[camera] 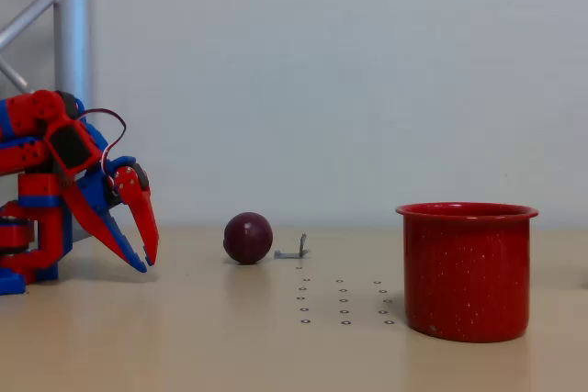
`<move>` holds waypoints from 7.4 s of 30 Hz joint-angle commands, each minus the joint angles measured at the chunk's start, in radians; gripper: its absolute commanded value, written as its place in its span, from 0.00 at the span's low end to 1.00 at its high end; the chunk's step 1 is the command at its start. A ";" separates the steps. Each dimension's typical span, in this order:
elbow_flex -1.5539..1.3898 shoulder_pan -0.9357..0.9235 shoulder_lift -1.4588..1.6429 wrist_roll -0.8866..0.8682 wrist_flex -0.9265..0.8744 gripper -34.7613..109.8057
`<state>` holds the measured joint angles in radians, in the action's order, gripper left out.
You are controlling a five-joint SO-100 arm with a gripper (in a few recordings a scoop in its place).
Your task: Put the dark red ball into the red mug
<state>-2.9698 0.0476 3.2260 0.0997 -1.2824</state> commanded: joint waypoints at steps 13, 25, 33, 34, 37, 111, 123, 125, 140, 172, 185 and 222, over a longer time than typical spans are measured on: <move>-0.018 0.025 0.071 0.014 0.021 0.26; 0.229 0.003 -0.298 0.566 0.189 0.26; 0.558 -0.081 -0.580 1.124 0.252 0.28; 0.588 -0.092 -0.611 1.195 0.259 0.31; 0.649 -0.117 -0.670 1.253 0.362 0.40; 1.207 0.331 -1.536 1.259 0.313 0.55; 1.192 0.411 -1.505 1.190 0.229 0.55; 1.204 0.400 -1.511 1.192 0.229 0.55; 1.364 0.302 -1.644 1.264 0.245 0.55; 1.158 0.307 -1.629 1.290 0.368 0.50; 1.284 0.288 -1.663 1.189 0.345 0.32; 1.169 0.298 -1.447 0.988 -0.051 0.59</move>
<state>-1.8285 0.3666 1.7012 1.1075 -1.2993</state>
